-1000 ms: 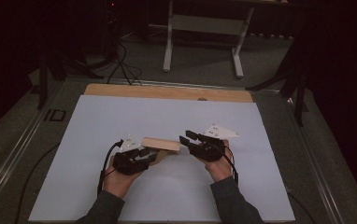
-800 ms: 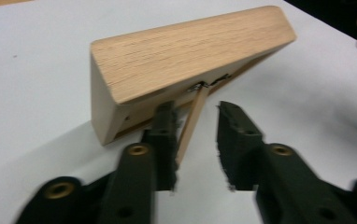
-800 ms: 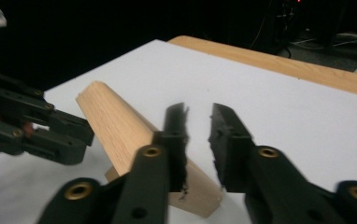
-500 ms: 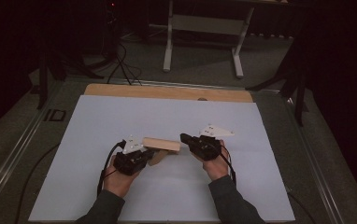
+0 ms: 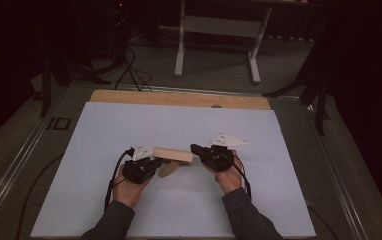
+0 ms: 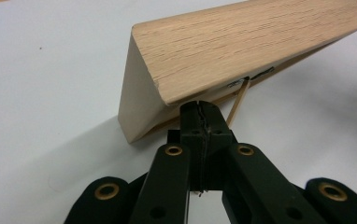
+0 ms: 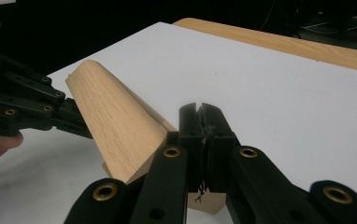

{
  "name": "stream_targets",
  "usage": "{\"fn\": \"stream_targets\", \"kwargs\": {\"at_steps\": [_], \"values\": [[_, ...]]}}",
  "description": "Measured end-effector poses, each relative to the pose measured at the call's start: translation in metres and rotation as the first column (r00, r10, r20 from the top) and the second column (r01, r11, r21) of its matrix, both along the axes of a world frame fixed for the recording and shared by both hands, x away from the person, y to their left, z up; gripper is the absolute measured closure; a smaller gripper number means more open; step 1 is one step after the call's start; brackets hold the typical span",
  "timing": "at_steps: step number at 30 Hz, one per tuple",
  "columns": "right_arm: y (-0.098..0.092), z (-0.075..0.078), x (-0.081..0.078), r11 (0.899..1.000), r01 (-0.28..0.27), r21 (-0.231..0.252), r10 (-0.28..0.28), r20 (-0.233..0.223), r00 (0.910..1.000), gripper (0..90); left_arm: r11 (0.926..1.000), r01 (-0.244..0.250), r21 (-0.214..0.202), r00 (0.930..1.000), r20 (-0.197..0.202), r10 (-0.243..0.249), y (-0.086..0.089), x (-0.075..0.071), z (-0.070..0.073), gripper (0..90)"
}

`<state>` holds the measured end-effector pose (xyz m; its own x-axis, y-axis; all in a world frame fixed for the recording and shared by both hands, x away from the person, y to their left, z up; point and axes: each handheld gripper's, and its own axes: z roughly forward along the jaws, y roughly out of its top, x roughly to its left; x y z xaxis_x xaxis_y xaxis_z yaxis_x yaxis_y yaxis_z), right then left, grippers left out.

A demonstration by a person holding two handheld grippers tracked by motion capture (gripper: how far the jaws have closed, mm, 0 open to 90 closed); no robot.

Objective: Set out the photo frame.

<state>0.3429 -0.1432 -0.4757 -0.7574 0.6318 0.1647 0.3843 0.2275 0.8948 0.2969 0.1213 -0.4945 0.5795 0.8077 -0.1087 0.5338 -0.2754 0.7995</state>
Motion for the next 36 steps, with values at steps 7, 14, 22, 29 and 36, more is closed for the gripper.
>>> {"fn": "stream_targets", "kwargs": {"at_steps": [7, 14, 22, 29, 36], "values": [[0.001, 0.0, -0.001, 1.0, -0.008, -0.008, 0.008, 0.002, 1.0, 87.9, 1.0, 0.001, 0.002, 1.0, -0.005, -0.001, -0.004, 0.003, -0.002, 89.6], [0.001, 0.0, -0.003, 1.0, -0.013, -0.01, 0.013, 0.003, 0.9999, 87.9, 0.9999, 0.012, -0.006, 0.9999, -0.001, -0.012, -0.008, 0.002, 0.0, 89.6], [0.003, 0.0, -0.005, 0.999, -0.026, -0.023, 0.026, 0.007, 0.9996, 87.9, 0.9997, 0.021, -0.015, 0.9997, 0.01, -0.021, -0.01, 0.0, 0.003, 89.6], [0.006, 0.0, -0.007, 0.999, -0.038, -0.036, 0.038, 0.011, 0.9992, 88.1, 0.9992, 0.032, -0.025, 0.9994, 0.014, -0.032, -0.012, -0.001, 0.005, 89.7], [0.006, 0.0, -0.008, 0.998, -0.045, -0.042, 0.046, 0.016, 0.9988, 88.7, 0.9984, 0.052, -0.024, 0.9986, 0.013, -0.052, -0.017, -0.002, 0.005, 89.7]]}}
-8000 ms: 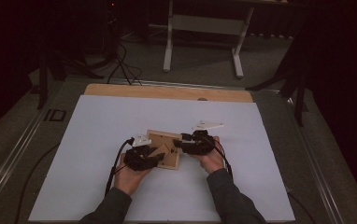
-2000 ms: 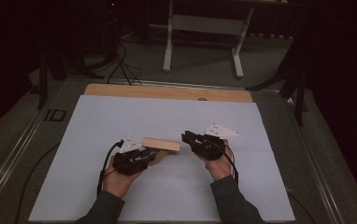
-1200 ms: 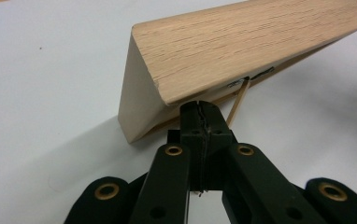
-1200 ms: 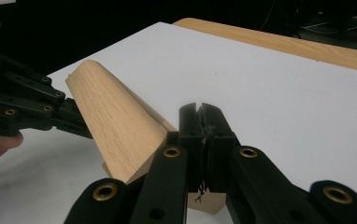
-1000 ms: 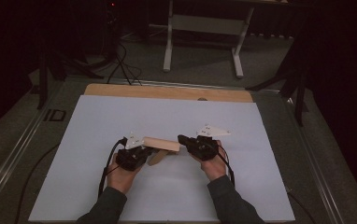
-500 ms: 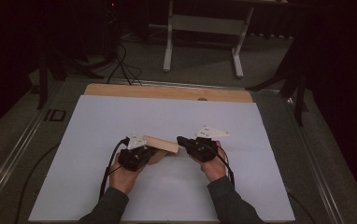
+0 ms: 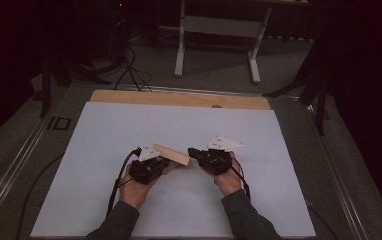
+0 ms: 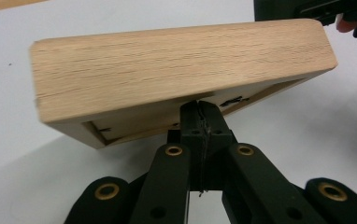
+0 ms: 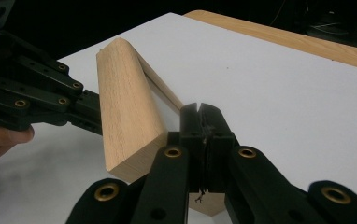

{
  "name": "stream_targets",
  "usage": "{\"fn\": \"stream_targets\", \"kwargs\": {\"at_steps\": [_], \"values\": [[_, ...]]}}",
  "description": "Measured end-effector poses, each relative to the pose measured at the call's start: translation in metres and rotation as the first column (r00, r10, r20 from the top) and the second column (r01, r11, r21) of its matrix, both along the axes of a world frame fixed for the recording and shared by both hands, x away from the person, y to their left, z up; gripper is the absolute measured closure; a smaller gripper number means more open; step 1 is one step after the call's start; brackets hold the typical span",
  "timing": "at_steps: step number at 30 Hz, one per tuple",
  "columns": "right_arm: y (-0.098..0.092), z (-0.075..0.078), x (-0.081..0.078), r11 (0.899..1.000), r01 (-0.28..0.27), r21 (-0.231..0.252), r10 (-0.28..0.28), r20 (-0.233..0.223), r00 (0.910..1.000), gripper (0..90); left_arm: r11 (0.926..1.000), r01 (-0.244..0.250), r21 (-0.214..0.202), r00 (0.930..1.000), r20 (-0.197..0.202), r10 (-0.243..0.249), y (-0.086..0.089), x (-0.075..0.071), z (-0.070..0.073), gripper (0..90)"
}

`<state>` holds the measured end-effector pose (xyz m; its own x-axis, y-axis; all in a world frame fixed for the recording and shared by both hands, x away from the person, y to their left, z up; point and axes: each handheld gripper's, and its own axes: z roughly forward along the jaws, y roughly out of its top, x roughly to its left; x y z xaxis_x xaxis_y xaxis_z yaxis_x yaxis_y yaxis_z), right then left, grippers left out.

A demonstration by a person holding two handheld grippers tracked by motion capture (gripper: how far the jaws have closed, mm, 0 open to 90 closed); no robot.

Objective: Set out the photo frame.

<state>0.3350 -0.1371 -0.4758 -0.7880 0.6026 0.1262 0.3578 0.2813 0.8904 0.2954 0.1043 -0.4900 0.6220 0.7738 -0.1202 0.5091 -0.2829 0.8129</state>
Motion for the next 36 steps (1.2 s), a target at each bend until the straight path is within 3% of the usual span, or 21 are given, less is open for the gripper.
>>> {"fn": "stream_targets", "kwargs": {"at_steps": [36], "values": [[0.003, -0.003, 0.0, 0.998, -0.052, -0.033, 0.052, -0.018, 0.9985, 89.6, 0.9993, 0.038, 0.008, 0.9991, -0.022, -0.037, -0.012, 0.001, -0.006, 89.7]]}}
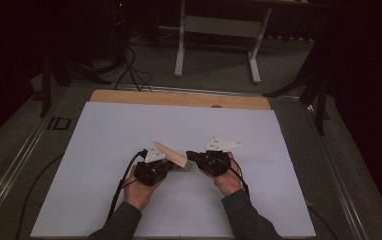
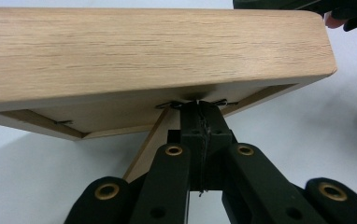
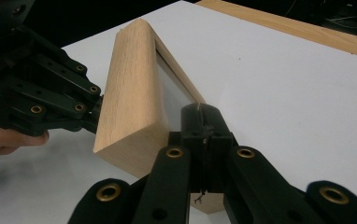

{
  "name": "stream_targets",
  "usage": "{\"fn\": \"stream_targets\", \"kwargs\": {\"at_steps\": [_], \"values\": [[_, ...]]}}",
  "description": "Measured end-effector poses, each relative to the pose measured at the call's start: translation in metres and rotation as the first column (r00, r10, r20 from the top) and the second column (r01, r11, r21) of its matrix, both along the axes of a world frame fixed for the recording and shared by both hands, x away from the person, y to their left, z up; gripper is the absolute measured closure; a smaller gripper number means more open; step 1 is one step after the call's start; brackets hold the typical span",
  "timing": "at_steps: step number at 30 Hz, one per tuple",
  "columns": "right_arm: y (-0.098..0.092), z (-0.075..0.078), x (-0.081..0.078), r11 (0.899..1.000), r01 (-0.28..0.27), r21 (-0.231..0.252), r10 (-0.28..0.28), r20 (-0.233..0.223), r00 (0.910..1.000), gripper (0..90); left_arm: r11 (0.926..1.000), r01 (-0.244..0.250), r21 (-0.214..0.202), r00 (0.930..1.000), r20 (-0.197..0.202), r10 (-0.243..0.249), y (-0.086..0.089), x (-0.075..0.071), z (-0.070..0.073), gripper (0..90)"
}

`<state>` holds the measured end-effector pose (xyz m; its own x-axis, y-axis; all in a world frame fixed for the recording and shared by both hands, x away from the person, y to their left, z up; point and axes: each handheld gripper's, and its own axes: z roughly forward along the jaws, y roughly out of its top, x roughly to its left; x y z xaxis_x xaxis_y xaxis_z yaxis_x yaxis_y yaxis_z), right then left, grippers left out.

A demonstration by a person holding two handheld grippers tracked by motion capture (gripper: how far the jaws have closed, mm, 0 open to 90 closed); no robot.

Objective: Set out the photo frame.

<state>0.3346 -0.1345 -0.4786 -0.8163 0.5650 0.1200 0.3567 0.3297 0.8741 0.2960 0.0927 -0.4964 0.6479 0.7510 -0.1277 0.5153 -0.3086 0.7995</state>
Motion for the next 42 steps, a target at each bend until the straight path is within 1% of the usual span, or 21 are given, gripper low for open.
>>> {"fn": "stream_targets", "kwargs": {"at_steps": [13, 28, 33, 37, 42], "values": [[0.0, 0.001, -0.002, 1.0, -0.01, -0.012, 0.01, -0.002, 0.9999, 89.6, 0.9996, 0.016, -0.023, 0.9996, -0.021, -0.017, -0.002, -0.001, 0.0, 89.6], [0.001, 0.003, -0.005, 0.999, -0.024, -0.032, 0.024, 0.005, 0.9997, 89.8, 0.9995, 0.024, -0.02, 0.9993, -0.027, -0.025, -0.003, -0.003, 0.0, 89.7], [0.002, 0.004, -0.007, 0.999, -0.035, -0.036, 0.035, 0.004, 0.9994, 89.8, 0.9996, 0.017, -0.022, 0.9995, -0.026, -0.017, -0.001, -0.002, 0.0, 89.7], [0.005, 0.004, -0.01, 0.997, -0.064, -0.044, 0.065, 0.007, 0.9979, 89.7, 0.9995, 0.004, -0.03, 0.9995, -0.031, -0.005, 0.002, -0.001, 0.0, 89.7], [0.007, 0.003, -0.01, 0.996, -0.072, -0.045, 0.072, 0.004, 0.9974, 89.6, 0.9996, 0.001, -0.028, 0.9996, -0.029, -0.002, 0.003, -0.001, 0.0, 89.7]]}}
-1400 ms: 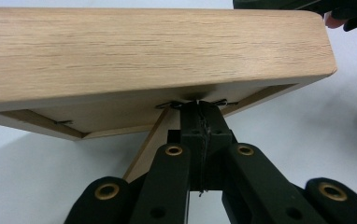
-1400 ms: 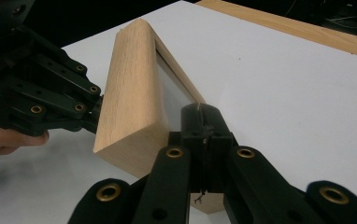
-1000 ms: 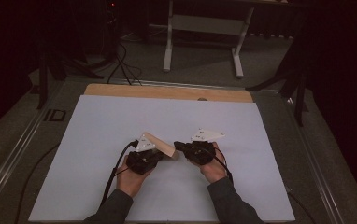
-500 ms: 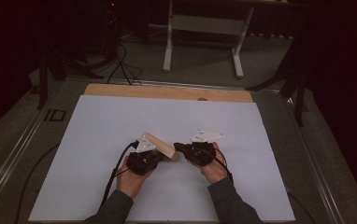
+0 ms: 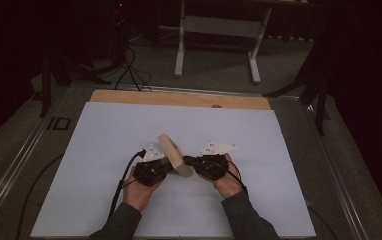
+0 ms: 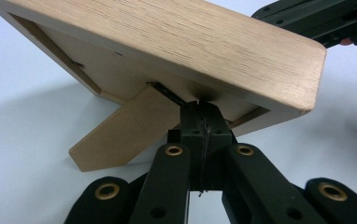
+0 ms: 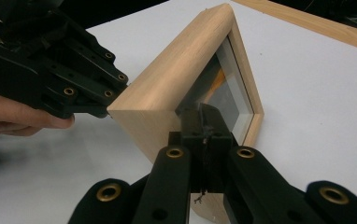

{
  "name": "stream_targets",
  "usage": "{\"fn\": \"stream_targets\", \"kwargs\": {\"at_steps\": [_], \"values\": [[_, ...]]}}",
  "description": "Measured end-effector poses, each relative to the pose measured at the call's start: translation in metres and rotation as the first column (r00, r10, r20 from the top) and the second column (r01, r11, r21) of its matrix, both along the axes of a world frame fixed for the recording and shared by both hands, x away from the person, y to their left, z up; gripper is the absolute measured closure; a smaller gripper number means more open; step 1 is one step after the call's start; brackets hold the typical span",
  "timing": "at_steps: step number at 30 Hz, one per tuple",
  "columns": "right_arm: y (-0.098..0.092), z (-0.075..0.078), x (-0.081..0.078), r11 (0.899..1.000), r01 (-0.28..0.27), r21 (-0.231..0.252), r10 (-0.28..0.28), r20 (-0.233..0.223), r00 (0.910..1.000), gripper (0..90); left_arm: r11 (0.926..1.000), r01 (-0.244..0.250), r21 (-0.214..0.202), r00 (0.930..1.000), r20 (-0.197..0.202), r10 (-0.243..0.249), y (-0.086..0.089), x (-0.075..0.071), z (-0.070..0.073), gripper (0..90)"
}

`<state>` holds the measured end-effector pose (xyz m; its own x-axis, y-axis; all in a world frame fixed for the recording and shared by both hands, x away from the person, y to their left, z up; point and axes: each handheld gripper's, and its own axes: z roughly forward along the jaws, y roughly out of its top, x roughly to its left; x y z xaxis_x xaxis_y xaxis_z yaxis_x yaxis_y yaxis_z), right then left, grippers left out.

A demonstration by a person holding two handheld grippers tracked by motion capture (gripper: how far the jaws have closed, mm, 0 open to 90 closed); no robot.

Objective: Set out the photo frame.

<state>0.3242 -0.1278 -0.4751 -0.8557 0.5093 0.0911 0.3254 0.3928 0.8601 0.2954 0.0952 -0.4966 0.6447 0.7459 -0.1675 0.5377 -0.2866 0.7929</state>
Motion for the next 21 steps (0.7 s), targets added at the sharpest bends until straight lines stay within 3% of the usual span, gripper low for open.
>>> {"fn": "stream_targets", "kwargs": {"at_steps": [5, 12, 21], "values": [[0.0, -0.007, 0.003, 0.999, 0.016, -0.038, -0.016, -0.015, 0.9998, 89.5, 1.0, -0.004, -0.001, 1.0, -0.001, 0.004, 0.0, 0.0, 0.0, 89.7], [0.001, -0.015, 0.005, 0.998, 0.015, -0.057, -0.017, -0.042, 0.999, 89.6, 0.9998, -0.021, -0.007, 0.9998, 0.003, 0.021, 0.002, 0.001, -0.001, 89.6], [0.011, -0.017, -0.002, 0.997, -0.033, -0.076, 0.029, -0.046, 0.9985, 89.0, 0.9959, -0.057, -0.07, 0.9983, -0.008, 0.057, 0.014, 0.006, 0.0, 89.6]]}}
